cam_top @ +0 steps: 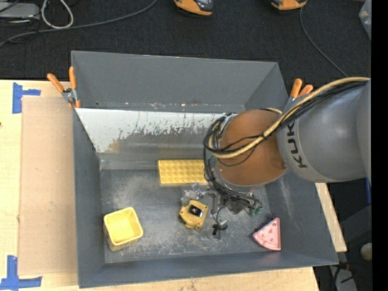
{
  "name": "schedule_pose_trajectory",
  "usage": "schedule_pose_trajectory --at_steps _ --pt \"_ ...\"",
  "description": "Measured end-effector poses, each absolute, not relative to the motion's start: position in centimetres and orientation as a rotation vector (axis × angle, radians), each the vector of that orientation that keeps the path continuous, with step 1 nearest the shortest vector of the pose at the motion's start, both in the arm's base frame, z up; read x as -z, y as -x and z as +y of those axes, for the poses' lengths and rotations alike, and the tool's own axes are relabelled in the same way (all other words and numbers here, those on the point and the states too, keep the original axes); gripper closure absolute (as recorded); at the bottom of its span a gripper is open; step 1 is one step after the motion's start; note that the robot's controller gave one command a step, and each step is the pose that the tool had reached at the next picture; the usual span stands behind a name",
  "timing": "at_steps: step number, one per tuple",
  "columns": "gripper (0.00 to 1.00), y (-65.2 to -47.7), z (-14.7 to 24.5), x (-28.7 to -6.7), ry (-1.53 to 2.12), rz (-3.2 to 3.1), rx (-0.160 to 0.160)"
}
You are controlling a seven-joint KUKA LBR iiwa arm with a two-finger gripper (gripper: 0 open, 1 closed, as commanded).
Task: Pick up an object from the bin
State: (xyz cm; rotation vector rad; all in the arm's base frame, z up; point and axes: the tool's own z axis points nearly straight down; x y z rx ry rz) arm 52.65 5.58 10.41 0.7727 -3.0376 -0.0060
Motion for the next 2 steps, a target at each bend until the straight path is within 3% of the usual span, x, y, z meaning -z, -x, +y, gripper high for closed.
schedule_pose_trajectory --at_steps 1,2 --pt "0.00 -53.93 4.94 -7.85 -0.358 -3.122 0.004" --pt "1.00 -54.62 5.52 -7.05 -1.313 -2.853 0.010"
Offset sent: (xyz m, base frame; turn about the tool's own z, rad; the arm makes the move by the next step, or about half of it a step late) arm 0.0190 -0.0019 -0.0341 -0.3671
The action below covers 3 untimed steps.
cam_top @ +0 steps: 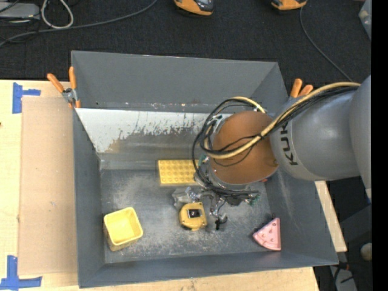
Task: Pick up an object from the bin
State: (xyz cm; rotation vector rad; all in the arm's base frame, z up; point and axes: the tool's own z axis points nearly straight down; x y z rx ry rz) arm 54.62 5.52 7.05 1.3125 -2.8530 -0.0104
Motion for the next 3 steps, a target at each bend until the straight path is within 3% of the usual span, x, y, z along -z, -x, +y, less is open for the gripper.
schedule_pose_trajectory --at_steps 1,2,3 --pt "1.00 -54.6 5.5 -7.2 -1.310 -2.853 0.012" --pt "1.00 -54.4 5.6 -11.0 -1.304 -2.850 0.015" --pt "1.00 -54.4 5.7 -12.5 -1.302 -2.852 0.016"
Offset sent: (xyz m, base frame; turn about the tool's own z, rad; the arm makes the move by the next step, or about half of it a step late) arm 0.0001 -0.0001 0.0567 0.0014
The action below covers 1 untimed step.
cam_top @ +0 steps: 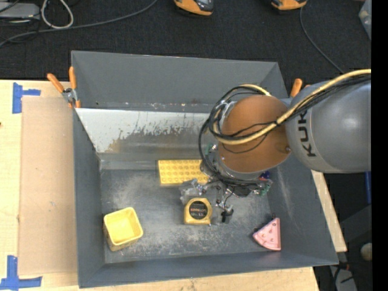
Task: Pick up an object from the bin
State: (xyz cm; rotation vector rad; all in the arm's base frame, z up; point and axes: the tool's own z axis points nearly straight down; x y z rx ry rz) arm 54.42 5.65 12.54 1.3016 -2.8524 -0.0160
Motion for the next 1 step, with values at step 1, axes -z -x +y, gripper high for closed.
schedule_pose_trajectory --at_steps 1 --pt "1.00 -54.30 5.71 -14.64 -1.297 -2.851 0.019"
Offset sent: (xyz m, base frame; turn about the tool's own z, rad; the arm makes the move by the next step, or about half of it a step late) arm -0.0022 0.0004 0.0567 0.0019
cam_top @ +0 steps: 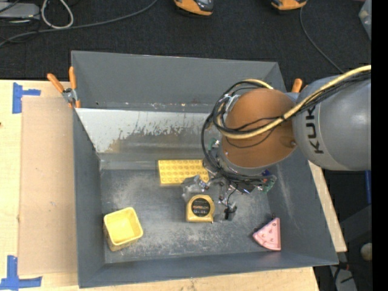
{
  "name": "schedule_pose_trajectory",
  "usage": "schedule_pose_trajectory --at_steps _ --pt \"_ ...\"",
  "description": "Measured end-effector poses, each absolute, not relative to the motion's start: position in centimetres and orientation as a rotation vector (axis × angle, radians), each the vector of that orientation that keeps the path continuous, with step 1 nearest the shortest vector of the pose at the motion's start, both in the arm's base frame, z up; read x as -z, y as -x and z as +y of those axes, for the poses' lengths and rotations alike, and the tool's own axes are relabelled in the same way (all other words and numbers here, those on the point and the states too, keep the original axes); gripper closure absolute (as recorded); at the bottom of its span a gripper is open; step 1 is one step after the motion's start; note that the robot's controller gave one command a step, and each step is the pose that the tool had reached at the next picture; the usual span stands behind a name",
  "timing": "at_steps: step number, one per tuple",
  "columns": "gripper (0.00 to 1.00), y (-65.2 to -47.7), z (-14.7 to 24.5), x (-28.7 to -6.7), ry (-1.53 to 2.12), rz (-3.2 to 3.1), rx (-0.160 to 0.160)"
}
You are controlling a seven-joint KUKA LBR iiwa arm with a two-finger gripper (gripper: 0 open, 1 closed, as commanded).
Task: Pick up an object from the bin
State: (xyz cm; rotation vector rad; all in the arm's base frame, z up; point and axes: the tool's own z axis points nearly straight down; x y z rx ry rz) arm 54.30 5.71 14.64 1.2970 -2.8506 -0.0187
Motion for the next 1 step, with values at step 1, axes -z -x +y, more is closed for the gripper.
schedule_pose_trajectory --at_steps 1 --pt "1.00 -54.21 5.79 -17.50 -1.292 -2.851 0.021"
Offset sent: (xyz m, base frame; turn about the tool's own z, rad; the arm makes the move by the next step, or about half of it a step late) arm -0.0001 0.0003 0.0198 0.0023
